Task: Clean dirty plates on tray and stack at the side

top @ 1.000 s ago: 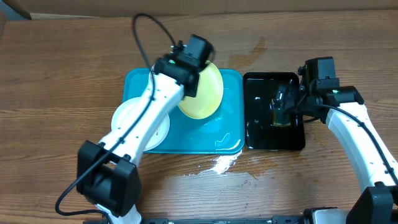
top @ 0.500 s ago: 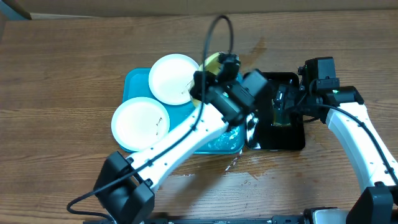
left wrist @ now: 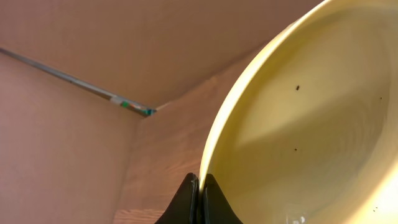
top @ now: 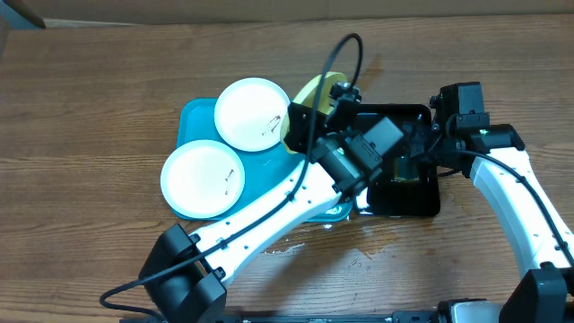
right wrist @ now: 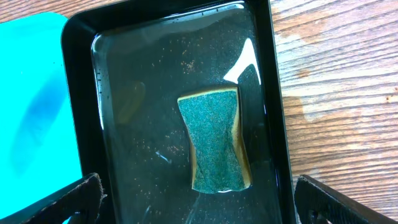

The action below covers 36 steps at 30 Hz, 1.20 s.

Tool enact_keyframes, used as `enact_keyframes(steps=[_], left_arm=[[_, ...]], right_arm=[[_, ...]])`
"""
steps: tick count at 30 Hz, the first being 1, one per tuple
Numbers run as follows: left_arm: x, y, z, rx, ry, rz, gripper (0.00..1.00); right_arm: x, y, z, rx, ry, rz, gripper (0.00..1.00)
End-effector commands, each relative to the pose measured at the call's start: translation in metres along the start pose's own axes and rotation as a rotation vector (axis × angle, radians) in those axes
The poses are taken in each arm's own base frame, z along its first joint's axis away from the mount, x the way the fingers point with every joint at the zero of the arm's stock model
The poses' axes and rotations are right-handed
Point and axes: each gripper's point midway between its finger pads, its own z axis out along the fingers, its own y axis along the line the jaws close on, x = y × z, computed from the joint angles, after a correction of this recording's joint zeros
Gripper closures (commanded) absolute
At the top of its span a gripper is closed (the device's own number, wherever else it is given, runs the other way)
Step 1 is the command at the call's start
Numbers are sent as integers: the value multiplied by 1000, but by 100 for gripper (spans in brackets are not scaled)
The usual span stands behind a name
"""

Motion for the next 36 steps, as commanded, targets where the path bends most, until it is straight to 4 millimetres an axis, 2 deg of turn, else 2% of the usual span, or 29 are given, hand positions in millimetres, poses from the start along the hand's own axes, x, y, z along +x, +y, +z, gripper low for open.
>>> enact_keyframes(steps=[1,4,8,12,14,17,19,22,25,29,31,33,36], left_arm=[[-15,16,-11,-62,-52,-100,96],[-13,17,-6,-60,-43,-170,96],[-7,16,4,-26,-1,-172,96],[6,-7,25,178,119,-138,96],[11,-10,36,287,181,-163,96],[5,0,48,531,253,-236,96],[2,19,59,628,287,-313,96],[17,53,84,711,370,-433,96],[54,86,115,759,497,-556,96],[128,139,163,653,687,-708,96],[160,160,183,591,756,-778,96],[191,175,199,532,826,-855,96],[228,186,216,478,905,-923,96]], right_arm=[[-3,1,0,-6,-3,2,0],[-3,1,0,-6,-3,2,0],[-3,1,0,-6,-4,2,0],[-3,1,0,-6,-3,2,0],[-3,1,0,-6,-4,2,0],[-3,1,0,-6,-4,2,0],[-3,1,0,-6,-3,2,0],[-3,1,0,-6,-4,2,0],[-3,1,0,-6,-3,2,0],[-3,1,0,-6,-4,2,0],[-3,1,0,-6,-3,2,0],[-3,1,0,-6,-3,2,0],[-3,1,0,-6,-3,2,0]])
